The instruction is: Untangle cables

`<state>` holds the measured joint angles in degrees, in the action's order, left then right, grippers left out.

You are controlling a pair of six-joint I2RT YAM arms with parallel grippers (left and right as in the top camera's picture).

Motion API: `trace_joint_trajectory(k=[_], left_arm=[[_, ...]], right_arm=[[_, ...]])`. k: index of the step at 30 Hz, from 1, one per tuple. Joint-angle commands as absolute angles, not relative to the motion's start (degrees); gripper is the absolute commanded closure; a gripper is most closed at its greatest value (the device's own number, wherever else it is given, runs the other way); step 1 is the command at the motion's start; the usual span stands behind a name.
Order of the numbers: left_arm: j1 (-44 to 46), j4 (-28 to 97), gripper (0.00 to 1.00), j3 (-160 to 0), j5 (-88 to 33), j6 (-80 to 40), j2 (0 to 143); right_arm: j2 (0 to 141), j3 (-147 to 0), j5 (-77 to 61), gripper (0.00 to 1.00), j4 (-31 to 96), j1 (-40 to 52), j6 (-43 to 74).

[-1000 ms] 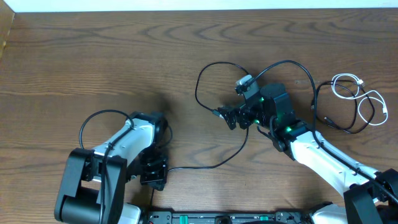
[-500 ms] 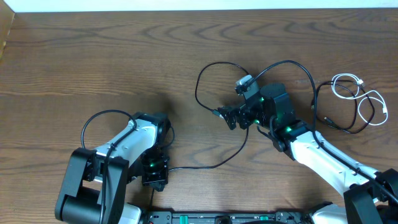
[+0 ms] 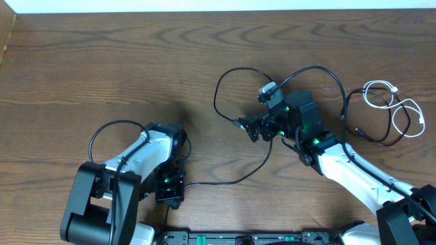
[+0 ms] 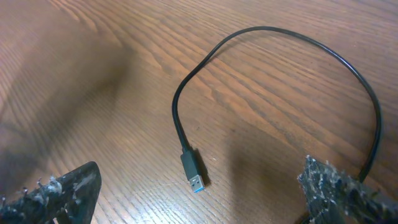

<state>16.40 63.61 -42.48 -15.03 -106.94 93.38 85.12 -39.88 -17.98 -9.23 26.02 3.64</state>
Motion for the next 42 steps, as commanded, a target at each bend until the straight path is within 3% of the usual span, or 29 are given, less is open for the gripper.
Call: trace_joint_trajectory(k=[1,42], left_arm=[[16.6,64.0,0.93,-42.0,-13.8,-108.1,93.6],[16.6,60.4,0.93,-37.6,-10.8,-110.7,93.6]], right_arm=[[85.5,-39.7,-17.5,0.01,-9.2,26.3,2.9],[85.5,-39.7,-17.5,0.01,-9.3,26.3,2.9]])
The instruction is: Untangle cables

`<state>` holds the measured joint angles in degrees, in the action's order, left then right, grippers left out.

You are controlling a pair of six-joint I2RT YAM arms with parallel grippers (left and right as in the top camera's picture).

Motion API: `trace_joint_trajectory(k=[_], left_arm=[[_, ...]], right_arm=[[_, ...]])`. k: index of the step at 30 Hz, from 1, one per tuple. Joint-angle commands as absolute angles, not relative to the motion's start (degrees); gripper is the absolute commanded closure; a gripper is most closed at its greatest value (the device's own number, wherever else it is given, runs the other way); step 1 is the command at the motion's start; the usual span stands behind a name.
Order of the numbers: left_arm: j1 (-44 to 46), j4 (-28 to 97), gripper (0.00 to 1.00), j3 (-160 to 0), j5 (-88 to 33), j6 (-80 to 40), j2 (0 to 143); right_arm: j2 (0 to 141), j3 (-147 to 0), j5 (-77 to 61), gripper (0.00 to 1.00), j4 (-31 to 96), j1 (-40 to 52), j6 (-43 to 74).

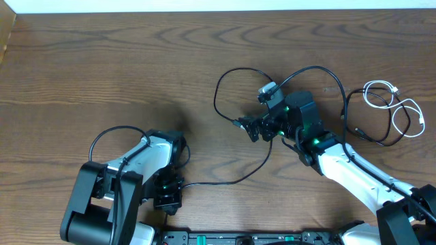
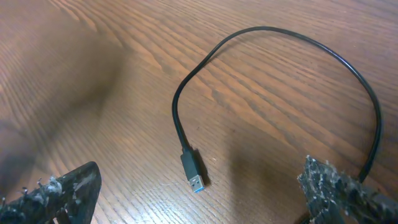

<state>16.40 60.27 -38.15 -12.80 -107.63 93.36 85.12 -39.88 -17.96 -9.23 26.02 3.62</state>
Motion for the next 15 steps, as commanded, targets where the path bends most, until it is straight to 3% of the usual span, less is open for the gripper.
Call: trace_joint_trajectory(k=[1,15], left_arm=[[16.6,60.2,0.93,-37.6,-10.8,-110.7,93.6],[16.6,57.1,0.93,-37.6,-5.5,-114.0,93.6]], right_arm=[[85.5,-39.7,-17.5,0.01,-9.3,26.3,2.9],[85.5,-39.7,-17.5,0.01,-9.3,26.3,2.9]])
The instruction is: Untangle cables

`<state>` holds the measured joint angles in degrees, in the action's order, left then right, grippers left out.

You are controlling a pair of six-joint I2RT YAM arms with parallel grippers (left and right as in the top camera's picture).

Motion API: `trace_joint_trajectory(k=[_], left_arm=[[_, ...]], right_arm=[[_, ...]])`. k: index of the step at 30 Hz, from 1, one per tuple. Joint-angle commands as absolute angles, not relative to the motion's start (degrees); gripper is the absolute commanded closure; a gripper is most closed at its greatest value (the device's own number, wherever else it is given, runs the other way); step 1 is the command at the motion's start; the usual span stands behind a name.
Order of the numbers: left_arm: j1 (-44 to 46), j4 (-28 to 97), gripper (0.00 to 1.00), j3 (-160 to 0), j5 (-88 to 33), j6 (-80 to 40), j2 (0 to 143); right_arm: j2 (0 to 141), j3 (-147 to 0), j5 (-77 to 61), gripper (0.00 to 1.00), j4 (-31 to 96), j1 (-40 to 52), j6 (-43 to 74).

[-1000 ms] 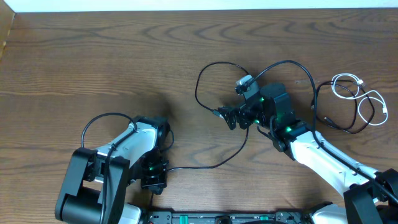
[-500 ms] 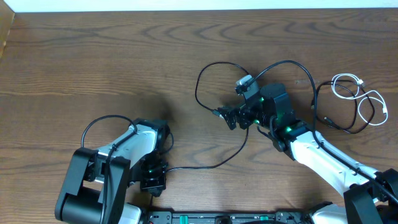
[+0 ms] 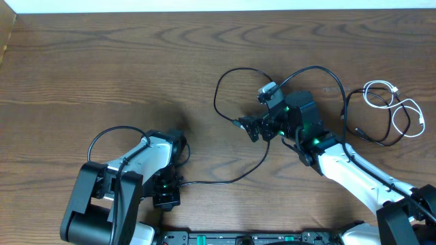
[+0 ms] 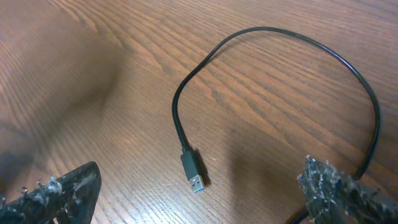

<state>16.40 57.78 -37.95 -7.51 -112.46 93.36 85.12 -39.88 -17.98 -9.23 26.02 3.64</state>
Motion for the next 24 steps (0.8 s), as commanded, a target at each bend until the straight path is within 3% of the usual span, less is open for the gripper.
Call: trace_joint_trajectory(k=[1,24], left_arm=[[16.6,56.8,0.93,-37.6,-5.5,-114.1,93.6],[16.6,54.2,0.92,-37.6,-3.7,-114.3,93.6]], right_arm=[[85.5,-39.7,-17.5,0.01,-9.3,26.3,2.9],[85.5,-39.7,-17.5,0.01,-9.4,26.3,2.9]])
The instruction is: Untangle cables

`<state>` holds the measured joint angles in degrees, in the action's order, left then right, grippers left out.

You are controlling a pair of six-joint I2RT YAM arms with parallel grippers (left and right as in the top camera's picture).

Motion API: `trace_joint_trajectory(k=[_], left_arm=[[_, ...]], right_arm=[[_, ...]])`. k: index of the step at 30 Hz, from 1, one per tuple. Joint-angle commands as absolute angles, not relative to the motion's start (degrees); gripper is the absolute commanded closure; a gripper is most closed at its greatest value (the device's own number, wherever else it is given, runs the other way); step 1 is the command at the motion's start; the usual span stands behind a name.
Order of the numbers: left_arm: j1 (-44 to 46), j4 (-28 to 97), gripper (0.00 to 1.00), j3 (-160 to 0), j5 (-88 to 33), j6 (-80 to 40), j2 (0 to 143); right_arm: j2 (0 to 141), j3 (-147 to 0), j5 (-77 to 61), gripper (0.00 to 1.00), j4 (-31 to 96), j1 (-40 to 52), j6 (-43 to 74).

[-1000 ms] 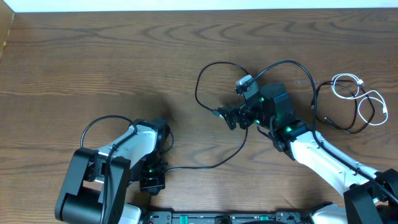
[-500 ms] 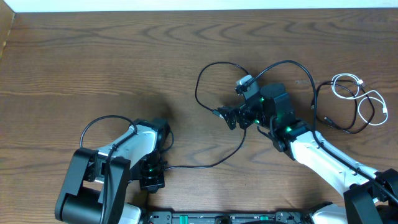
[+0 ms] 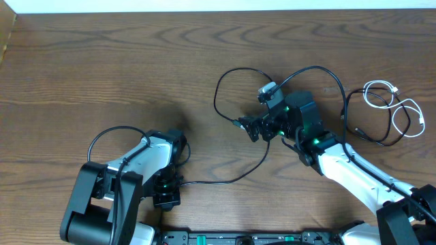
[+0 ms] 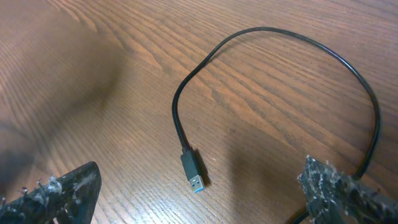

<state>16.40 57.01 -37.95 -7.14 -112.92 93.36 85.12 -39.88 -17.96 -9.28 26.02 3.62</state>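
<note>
A long black cable (image 3: 225, 180) runs from my left gripper (image 3: 166, 193) near the front edge, right and up under my right gripper (image 3: 253, 129), then loops on the table. The cable's end goes into the left gripper, which looks shut on it. In the right wrist view the cable's USB plug (image 4: 194, 172) lies flat on the wood. My right gripper (image 4: 199, 177) hangs open above it, with one finger (image 4: 74, 186) far to its left and the other by the cable on the right. A white cable (image 3: 394, 103) lies coiled at the far right, crossing a black loop (image 3: 371, 133).
The brown wooden table (image 3: 102, 61) carries only the cables. The left arm's own black hose (image 3: 109, 128) arches beside it. A rail (image 3: 231, 238) runs along the table's front edge just behind the left gripper.
My left gripper stood near the front edge with the black cable's end in it. Then it was slightly closer to the edge, and the cable's lower stretch had shifted with it. My right gripper stayed open over the USB plug throughout.
</note>
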Motion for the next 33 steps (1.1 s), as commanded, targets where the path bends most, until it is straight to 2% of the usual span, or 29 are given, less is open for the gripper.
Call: trace_joint_trajectory(k=[1,17,29,33], left_arm=[[16.6,54.1,0.93,-37.6,-3.7,-114.3,93.6],[16.6,48.8,0.92,-37.6,-1.3,-114.3,93.6],[16.6,39.7,0.93,-37.6,11.9,-114.1,93.6],[16.6,36.2,0.93,-37.6,15.7,-110.5,93.6]], right_arm=[[85.5,-39.7,-17.5,0.01,-9.4,26.3,2.9],[85.5,-39.7,-17.5,0.01,-9.4,26.3,2.9],[85.5,-39.7,-17.5,0.01,-9.4,26.3,2.9],[85.5,-39.7,-17.5,0.01,-9.4,26.3,2.9]])
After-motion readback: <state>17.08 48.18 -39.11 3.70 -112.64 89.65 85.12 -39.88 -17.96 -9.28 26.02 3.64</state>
